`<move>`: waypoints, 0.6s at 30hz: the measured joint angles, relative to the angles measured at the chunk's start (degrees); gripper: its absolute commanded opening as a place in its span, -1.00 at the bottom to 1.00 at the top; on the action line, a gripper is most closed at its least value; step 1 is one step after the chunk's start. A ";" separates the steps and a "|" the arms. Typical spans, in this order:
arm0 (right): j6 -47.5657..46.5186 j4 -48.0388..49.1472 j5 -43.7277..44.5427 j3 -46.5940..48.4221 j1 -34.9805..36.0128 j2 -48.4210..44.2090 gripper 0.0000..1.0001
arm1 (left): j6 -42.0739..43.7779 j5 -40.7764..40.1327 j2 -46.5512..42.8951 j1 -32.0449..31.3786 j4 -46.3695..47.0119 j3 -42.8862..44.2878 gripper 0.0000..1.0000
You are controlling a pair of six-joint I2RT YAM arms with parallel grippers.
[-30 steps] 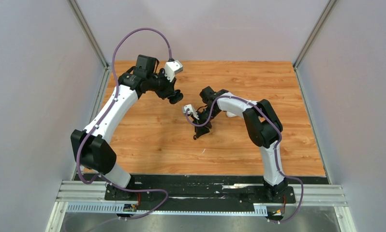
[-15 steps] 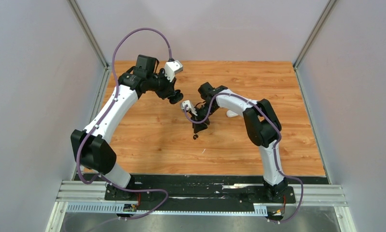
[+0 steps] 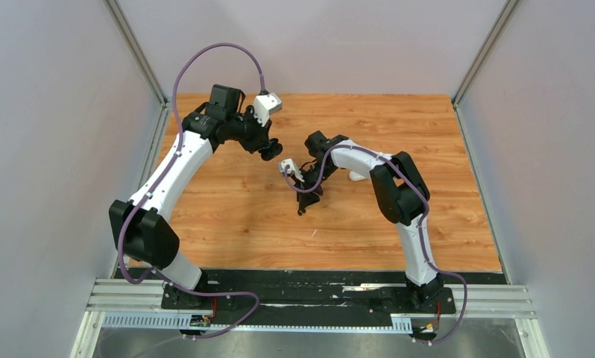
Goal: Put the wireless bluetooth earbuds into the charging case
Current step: Pick up the left earbud from the center of the board.
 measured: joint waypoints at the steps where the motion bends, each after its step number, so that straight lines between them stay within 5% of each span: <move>1: -0.20 0.04 -0.13 -0.20 0.02 -0.04 -0.31 | -0.02 0.00 0.00 0.00 0.00 0.00 -1.00; 18: -2.19 -1.44 -0.90 -1.46 0.70 -0.55 -0.52 | -0.22 0.39 0.02 0.00 0.22 0.00 -1.00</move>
